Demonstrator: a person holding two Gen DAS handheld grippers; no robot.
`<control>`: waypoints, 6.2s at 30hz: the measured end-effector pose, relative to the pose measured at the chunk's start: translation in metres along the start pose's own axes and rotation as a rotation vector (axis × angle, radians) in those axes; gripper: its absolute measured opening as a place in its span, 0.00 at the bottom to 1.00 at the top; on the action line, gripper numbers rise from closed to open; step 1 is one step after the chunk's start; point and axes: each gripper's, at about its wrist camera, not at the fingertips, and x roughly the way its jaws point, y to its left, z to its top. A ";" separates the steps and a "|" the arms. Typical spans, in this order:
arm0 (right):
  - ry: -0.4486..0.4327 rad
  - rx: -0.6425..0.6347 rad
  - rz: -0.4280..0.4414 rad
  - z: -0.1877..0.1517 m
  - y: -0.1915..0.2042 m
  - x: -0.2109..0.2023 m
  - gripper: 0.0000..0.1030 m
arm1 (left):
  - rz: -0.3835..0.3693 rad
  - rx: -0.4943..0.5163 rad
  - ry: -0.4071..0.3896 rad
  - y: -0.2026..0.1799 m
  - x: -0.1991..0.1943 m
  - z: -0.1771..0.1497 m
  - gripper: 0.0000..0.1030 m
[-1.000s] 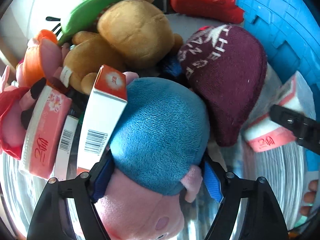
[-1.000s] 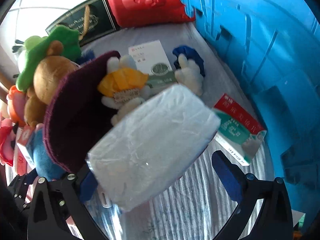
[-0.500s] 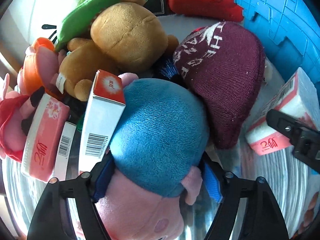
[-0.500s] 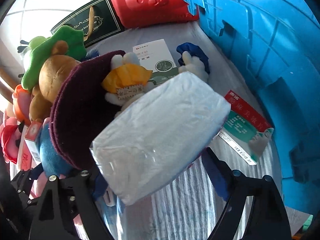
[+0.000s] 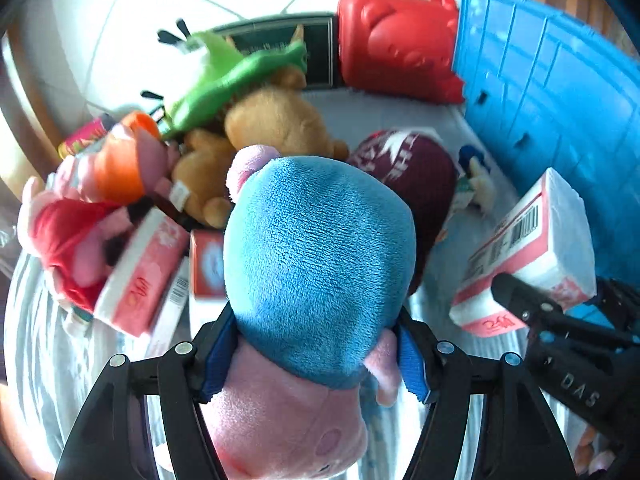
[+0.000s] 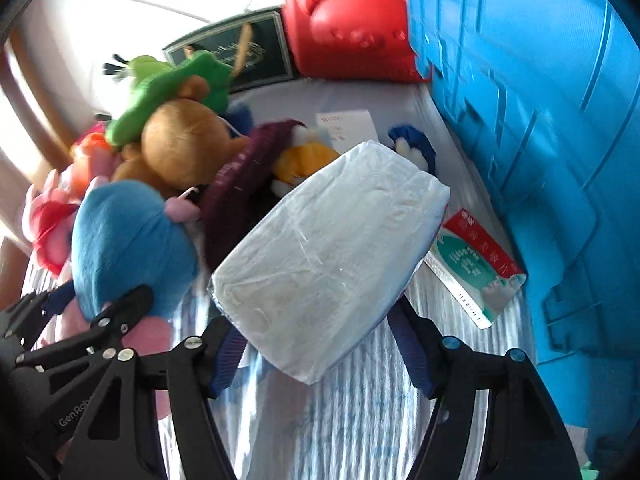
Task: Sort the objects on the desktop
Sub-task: 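Lift and carry the pig plush and tissue pack over the blue crate, then open both tools to drop the pig plush and tissue pack into the crate, then withdraw both tools from the crate and move back over the pile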
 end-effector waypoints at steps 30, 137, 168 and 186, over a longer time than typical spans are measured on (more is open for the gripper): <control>-0.300 -0.198 0.054 -0.027 0.054 -0.203 0.65 | 0.073 -0.121 -0.311 0.037 -0.189 -0.053 0.67; -0.454 -0.026 -0.105 0.034 -0.402 -0.270 0.85 | 0.029 0.087 -0.333 -0.404 -0.228 0.045 0.98; -0.503 -0.157 -0.108 -0.007 -0.180 -0.299 0.86 | -0.016 -0.067 -0.394 -0.195 -0.261 -0.001 0.98; -0.173 -0.368 0.098 -0.044 0.045 -0.142 1.00 | 0.296 -0.403 -0.021 0.103 -0.147 -0.111 0.98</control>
